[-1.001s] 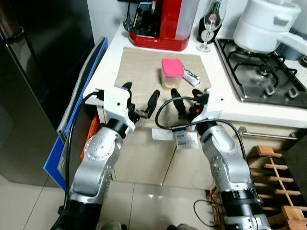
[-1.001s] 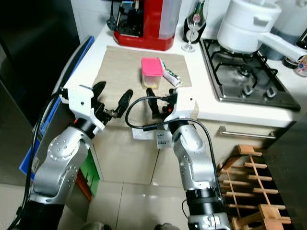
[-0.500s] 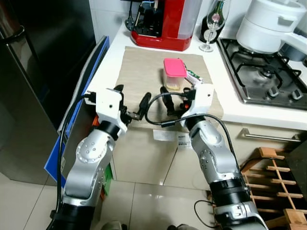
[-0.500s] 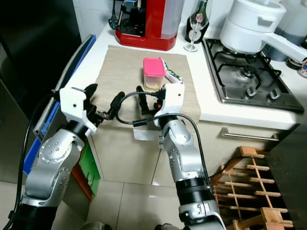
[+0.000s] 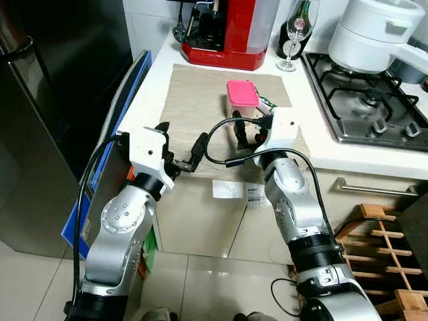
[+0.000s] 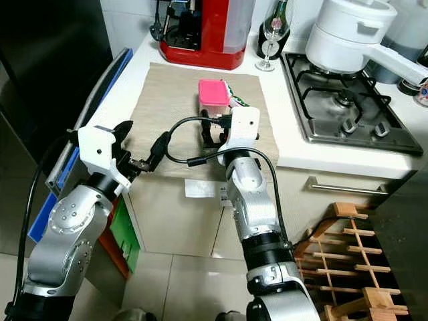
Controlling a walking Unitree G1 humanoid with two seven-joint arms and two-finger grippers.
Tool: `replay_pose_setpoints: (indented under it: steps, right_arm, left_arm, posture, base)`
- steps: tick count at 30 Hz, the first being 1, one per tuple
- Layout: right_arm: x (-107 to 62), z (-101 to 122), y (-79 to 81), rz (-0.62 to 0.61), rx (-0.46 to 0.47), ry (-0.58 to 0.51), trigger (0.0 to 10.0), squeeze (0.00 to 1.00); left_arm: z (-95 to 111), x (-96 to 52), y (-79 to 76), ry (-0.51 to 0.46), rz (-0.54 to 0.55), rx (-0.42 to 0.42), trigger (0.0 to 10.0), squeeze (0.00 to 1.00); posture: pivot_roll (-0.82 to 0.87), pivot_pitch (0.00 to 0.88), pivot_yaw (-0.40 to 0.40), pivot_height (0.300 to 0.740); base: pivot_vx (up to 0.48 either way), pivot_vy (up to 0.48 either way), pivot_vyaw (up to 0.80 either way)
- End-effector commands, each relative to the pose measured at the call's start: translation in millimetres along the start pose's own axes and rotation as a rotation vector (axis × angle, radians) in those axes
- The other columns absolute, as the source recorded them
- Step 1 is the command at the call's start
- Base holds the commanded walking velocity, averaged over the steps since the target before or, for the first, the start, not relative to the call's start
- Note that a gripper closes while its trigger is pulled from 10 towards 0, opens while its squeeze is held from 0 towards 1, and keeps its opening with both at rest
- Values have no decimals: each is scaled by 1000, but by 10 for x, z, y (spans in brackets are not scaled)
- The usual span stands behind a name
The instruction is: Restocking fridge
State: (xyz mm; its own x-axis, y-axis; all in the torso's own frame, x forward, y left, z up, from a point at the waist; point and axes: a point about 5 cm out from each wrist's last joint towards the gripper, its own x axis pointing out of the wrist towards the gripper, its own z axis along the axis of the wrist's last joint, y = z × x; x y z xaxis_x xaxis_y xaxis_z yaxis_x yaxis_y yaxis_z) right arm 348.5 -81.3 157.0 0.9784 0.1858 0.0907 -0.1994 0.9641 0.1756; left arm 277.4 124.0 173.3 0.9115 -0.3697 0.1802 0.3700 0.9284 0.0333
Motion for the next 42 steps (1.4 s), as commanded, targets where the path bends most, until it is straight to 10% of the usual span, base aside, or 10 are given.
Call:
replay_pose_setpoints:
  steps: [1,42]
  right_arm:
    - [36,17,-21,-19,33,1,10000,0]
    - [247,-12,114,0,11,55,10000,0]
  left_arm:
    - [50,-2,-28,-10,-23,2,10000,0]
    - [65,-42,-67,2,-36,-6,10000,0]
  posture:
    - [88,56,-34,740]
    - [110,42,-53,740]
  base:
    - [0,0,0]
    - [0,0,0]
